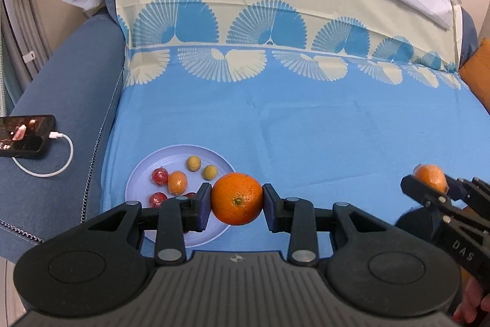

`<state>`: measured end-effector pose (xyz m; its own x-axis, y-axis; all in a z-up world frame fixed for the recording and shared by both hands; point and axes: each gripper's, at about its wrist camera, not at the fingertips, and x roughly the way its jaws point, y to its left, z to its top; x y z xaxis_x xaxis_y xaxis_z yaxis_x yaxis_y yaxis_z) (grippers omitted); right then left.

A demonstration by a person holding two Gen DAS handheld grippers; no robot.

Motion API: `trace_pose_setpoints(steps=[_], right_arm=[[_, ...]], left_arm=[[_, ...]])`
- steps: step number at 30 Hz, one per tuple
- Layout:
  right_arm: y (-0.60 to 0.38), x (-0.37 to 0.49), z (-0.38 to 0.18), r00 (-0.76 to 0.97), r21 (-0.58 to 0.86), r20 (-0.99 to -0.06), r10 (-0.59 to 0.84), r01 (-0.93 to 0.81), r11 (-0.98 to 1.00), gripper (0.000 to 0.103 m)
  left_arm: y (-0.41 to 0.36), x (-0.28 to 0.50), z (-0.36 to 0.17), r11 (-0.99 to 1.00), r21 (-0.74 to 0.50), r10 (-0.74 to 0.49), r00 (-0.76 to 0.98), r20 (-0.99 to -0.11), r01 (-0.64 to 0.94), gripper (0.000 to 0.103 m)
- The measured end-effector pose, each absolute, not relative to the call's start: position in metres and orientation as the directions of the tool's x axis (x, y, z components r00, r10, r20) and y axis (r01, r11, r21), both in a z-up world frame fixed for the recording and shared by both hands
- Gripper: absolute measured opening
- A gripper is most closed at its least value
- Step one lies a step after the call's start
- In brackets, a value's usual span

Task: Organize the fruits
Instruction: 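Carry both orange fruits over the plate and open both tools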

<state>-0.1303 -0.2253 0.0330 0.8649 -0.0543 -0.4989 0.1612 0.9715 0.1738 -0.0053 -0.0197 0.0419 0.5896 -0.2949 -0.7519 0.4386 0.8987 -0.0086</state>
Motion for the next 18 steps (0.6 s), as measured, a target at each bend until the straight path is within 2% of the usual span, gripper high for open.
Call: trace_pose_setpoints(steps=[18], right_arm=[[-0.219, -0.156, 0.047, 0.888, 0.169, -0.456, -0.064, 0.156, 0.973, 0.039]], left_arm=[[-0.011, -0.029, 0.057, 0.893, -0.016, -0.321, 0.611, -0.724, 0.450, 0.039]])
